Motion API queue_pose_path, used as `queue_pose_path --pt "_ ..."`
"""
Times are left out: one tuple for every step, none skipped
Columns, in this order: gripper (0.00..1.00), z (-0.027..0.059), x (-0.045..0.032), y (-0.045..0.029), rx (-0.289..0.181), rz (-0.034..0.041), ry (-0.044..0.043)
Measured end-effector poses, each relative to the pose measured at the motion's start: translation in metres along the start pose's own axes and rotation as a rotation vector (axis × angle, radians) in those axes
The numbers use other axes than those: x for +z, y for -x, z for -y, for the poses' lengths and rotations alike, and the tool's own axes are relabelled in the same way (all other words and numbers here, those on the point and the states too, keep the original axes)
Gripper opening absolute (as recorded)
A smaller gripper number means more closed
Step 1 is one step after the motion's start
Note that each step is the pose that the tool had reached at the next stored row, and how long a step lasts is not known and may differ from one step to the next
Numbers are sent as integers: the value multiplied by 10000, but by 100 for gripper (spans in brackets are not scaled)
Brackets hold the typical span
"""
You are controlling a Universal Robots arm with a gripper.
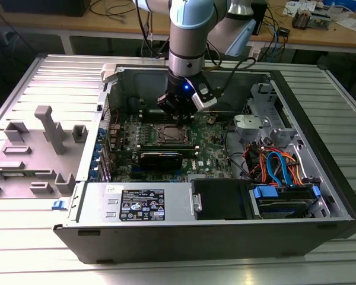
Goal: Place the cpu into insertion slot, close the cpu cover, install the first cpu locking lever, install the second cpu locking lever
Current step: 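Install the first cpu locking lever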
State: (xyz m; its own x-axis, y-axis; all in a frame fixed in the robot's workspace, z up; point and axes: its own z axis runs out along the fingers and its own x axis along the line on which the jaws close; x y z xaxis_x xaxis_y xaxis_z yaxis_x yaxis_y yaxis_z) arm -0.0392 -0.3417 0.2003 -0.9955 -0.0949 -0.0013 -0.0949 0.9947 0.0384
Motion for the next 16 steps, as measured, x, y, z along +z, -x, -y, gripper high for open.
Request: queue_pose_path --pt "11 1 -3 -1 -1 -2 -1" --pt "11 0 -6 -1 0 -2 -4" --pt "11 -4 -14 -1 2 -1 -1" --pt "11 -5 -23 0 2 1 4" --pt "11 -10 -43 1 2 10 26" --pt "11 -10 -77 1 3 3 9" --pt "11 -9 -124 -1 3 0 1" --pt "11 -11 -147 0 2 0 2" --pt "11 -10 -156 0 2 0 2" --pt "11 -3 -157 -1 2 -1 1" --pt "11 8 -157 -2 5 0 2" --pt "11 25 -158 -4 8 0 1" --pt "11 36 -159 -5 8 -1 0" --pt "11 38 -159 -5 8 -1 1" --pt "11 38 -159 -5 9 -1 0" --pt "11 38 -159 -5 9 -1 1"
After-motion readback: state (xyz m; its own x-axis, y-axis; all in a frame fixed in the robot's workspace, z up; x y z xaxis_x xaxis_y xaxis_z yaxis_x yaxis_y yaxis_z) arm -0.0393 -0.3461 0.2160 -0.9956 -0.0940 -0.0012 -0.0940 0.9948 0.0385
